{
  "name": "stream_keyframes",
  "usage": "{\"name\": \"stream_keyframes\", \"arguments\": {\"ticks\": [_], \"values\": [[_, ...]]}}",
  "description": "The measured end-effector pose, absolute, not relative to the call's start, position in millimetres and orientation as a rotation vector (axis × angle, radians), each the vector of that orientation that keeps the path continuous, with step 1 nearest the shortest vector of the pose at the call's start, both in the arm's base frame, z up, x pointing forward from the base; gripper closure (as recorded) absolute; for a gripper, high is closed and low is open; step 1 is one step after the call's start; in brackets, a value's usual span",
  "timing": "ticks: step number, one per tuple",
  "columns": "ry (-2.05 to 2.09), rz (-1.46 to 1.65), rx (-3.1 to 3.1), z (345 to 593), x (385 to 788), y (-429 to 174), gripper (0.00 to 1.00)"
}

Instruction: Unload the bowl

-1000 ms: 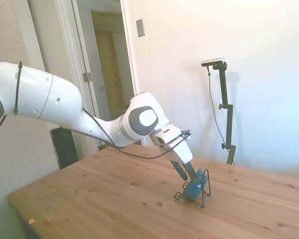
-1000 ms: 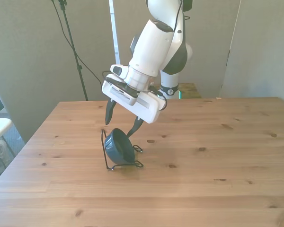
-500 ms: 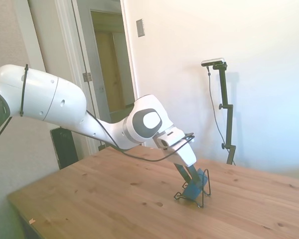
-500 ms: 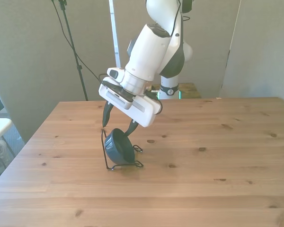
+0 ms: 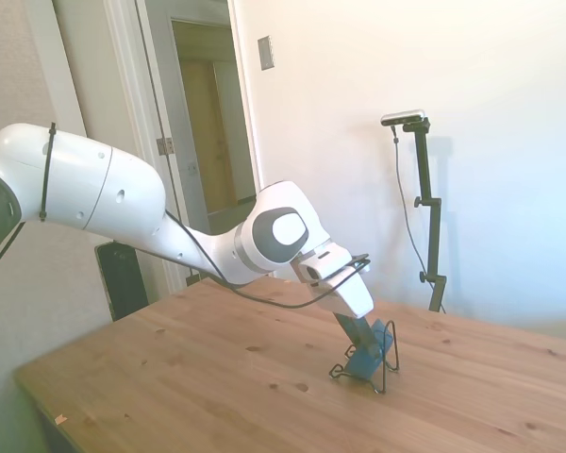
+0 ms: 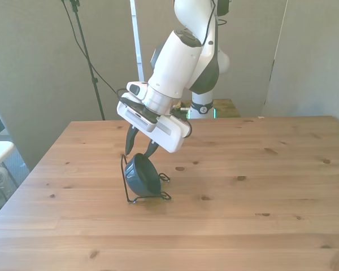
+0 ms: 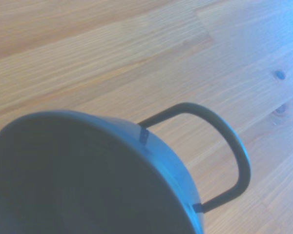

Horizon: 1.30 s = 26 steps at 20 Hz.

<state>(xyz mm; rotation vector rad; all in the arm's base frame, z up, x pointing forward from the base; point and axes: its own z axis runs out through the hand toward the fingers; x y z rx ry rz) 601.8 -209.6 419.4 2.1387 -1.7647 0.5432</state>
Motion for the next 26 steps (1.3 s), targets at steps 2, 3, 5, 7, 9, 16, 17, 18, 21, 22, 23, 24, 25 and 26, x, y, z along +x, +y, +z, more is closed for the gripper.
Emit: {"name": "stream_keyframes", "arguments": {"ticks": [2, 3, 5, 7, 9, 16, 17, 18, 21, 22, 23, 24, 25, 26], "values": [[-1.764, 0.543, 2.138, 419.8, 602.0, -209.5, 1.00], [-1.764, 0.543, 2.138, 419.9, 602.1, -209.3, 1.00], [-1.763, 0.543, 2.139, 420.0, 602.2, -208.8, 1.00], [-1.761, 0.542, 2.140, 420.0, 602.6, -207.8, 1.00], [-1.758, 0.542, 2.143, 419.8, 603.3, -205.6, 1.00], [-1.752, 0.546, 2.134, 428.1, 606.0, -203.8, 1.00], [-1.743, 0.550, 2.132, 431.0, 606.9, -202.7, 1.00], [-1.740, 0.555, 2.133, 433.4, 607.4, -201.2, 1.00], [-1.733, 0.586, 2.152, 447.2, 609.0, -189.5, 1.00], [-1.731, 0.605, 2.164, 455.6, 609.0, -181.6, 1.00], [-1.728, 0.625, 2.178, 465.3, 608.4, -171.4, 1.00], [-1.722, 0.646, 2.198, 475.2, 607.0, -159.0, 1.00], [-1.712, 0.667, 2.221, 485.2, 604.6, -143.9, 1.00], [-1.699, 0.683, 2.248, 492.8, 601.3, -127.8, 1.00]]}}
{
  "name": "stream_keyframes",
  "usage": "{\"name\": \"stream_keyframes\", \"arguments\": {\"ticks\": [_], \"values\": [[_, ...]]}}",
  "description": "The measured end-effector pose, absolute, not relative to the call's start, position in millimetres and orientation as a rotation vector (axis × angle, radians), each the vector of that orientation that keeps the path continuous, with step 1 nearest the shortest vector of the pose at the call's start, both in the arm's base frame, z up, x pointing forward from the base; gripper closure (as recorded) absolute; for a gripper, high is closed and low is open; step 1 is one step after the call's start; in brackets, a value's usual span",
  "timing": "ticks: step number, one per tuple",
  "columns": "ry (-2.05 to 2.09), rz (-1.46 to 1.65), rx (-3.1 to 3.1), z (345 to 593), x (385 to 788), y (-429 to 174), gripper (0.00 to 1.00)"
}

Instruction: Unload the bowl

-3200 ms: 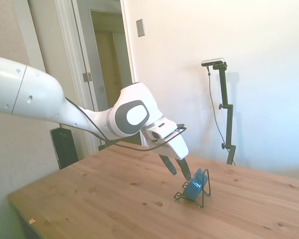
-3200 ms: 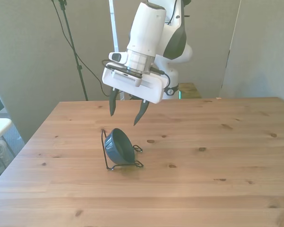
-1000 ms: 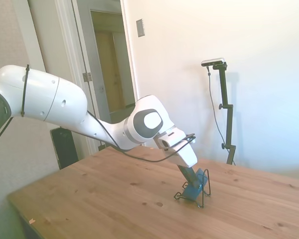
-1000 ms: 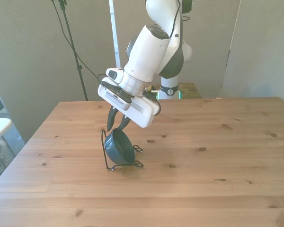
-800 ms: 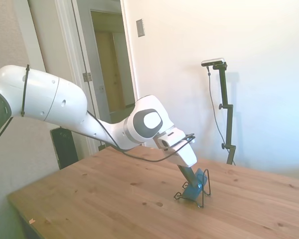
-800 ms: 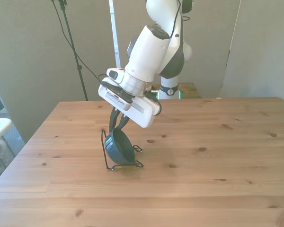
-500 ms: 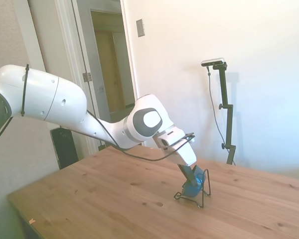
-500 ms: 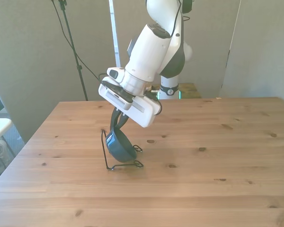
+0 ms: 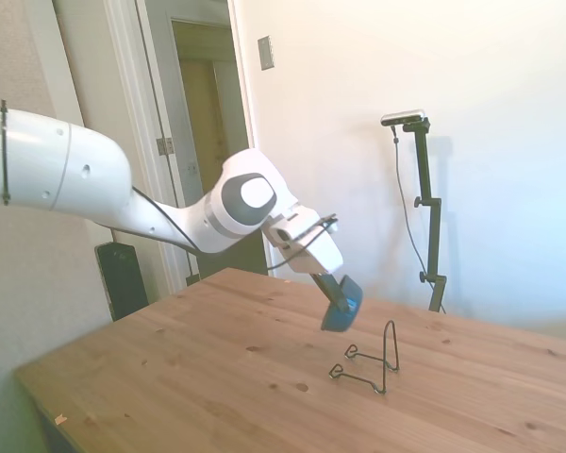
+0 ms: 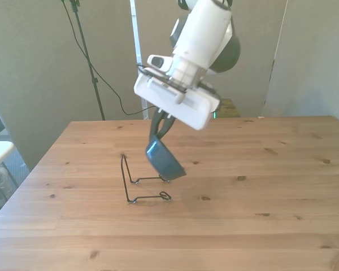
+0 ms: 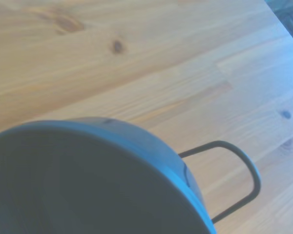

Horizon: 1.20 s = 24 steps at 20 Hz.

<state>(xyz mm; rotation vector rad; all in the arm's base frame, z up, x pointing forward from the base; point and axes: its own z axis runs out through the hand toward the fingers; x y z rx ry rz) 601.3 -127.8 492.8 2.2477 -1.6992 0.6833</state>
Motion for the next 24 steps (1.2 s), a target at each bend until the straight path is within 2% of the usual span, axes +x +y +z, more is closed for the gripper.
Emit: {"name": "stream_keyframes", "arguments": {"ticks": [2, 4, 10, 14, 21, 22, 24], "values": [[-1.660, 0.692, 2.306, 498.6, 592.2, -93.3, 1.00], [-1.619, 0.671, 2.366, 490.8, 581.6, -61.4, 1.00], [-1.521, 0.462, 2.654, 433.8, 550.9, 3.0, 1.00], [-1.530, 0.328, 2.761, 419.1, 535.7, -4.9, 1.00], [-1.613, 0.164, 2.803, 389.7, 509.6, -67.3, 1.00], [-1.616, 0.157, 2.808, 388.3, 509.5, -69.5, 0.00], [-1.617, 0.146, 2.810, 385.2, 509.9, -70.2, 0.00]]}}
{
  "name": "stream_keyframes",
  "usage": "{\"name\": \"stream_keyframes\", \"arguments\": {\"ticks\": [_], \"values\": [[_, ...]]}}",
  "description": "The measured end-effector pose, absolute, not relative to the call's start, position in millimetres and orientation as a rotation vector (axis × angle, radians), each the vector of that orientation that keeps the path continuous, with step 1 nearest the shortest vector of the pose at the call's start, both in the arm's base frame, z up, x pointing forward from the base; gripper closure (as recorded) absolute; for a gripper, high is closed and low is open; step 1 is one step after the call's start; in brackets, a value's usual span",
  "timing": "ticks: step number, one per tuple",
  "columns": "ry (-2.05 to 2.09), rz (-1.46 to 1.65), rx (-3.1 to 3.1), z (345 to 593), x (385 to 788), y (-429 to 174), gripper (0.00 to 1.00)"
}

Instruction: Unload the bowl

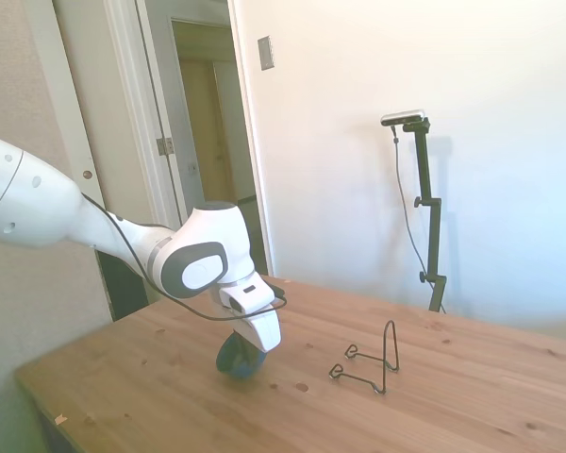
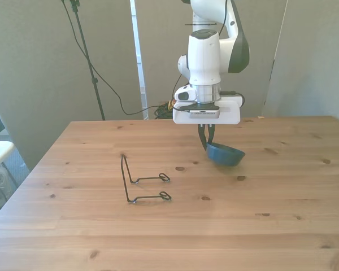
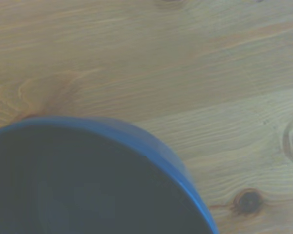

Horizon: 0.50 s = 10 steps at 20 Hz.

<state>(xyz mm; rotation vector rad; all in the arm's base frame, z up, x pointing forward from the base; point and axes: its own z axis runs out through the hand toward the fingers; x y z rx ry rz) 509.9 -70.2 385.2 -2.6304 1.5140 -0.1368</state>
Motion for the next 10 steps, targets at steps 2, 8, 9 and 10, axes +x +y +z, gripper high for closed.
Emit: {"name": "stream_keyframes", "arguments": {"ticks": [2, 8, 9, 10], "values": [[1.515, -0.127, -2.632, 381.8, 510.2, -70.2, 0.00], [1.517, -0.092, -2.632, 368.4, 515.5, -80.7, 0.00], [1.513, -0.091, -2.633, 367.9, 516.3, -83.5, 0.00], [1.508, -0.093, -2.635, 367.9, 516.7, -86.1, 0.00]]}}
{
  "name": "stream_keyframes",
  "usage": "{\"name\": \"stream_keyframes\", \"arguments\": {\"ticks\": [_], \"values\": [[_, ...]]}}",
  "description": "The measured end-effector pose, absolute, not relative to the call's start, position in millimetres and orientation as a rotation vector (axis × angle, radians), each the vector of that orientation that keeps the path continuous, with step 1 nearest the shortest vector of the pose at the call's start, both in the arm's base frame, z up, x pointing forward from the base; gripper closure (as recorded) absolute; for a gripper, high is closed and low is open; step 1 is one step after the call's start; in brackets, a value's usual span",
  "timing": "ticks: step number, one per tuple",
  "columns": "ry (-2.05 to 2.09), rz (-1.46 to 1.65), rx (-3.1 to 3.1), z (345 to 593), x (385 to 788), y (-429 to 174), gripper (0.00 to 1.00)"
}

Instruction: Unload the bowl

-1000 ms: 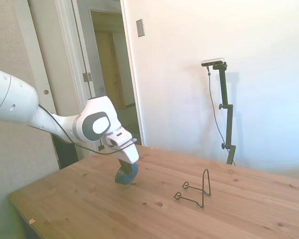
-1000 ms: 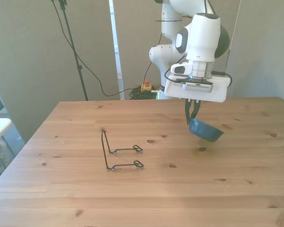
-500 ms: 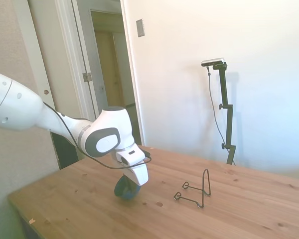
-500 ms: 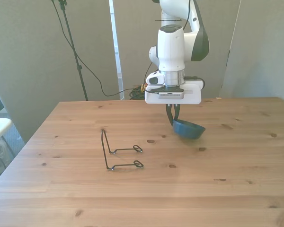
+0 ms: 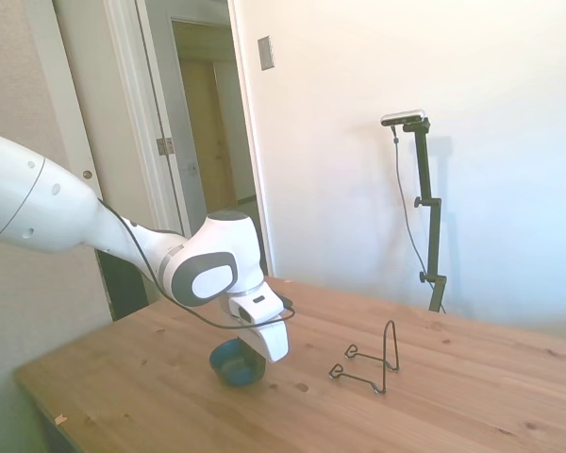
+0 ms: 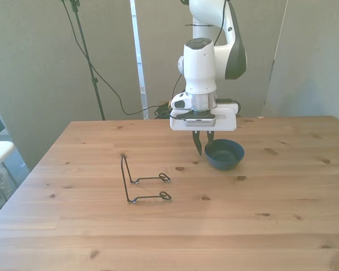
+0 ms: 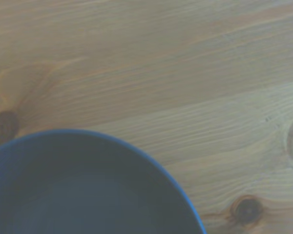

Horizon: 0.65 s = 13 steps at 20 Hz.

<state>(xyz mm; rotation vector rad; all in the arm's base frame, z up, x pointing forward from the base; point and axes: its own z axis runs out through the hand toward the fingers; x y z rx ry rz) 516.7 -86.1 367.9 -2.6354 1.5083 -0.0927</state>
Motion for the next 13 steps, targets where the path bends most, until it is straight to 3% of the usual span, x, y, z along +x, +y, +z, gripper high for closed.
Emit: {"name": "stream_keyframes", "arguments": {"ticks": [5, 13], "values": [[1.467, -0.133, -2.644, 385.8, 512.7, -92.6, 0.00], [1.346, -0.220, -2.646, 467.0, 450.3, -78.9, 0.00]]}}
